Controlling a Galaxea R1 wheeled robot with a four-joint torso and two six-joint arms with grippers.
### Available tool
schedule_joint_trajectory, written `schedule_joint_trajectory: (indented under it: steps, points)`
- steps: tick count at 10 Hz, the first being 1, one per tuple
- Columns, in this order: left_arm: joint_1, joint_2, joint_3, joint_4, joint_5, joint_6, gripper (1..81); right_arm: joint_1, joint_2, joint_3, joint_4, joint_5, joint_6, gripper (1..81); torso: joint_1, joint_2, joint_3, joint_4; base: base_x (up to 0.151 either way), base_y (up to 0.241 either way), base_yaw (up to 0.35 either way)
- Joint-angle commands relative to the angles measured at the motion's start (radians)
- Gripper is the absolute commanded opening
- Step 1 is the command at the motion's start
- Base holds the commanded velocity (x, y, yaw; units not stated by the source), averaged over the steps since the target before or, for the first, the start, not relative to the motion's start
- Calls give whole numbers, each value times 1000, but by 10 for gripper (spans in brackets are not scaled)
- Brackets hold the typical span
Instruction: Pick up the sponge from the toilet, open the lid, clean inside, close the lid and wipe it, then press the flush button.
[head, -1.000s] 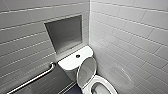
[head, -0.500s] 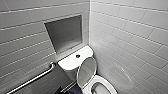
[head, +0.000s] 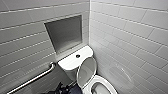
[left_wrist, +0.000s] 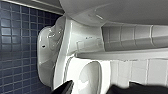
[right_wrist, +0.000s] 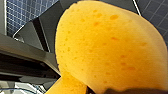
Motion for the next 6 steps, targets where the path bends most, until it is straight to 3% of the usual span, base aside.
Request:
schedule_joint_trajectory:
  steps: [1,6]
  points:
    - [-139,-29,-12,-10,30,-34,811,-25,-139,235,-49,-56,-7,10,0,0,0,0,0,0,0]
    - [-230,-6,-51,-14,31,-71,811,-43,-185,363,-98,-40,-7,10,0,0,0,0,0,0,0]
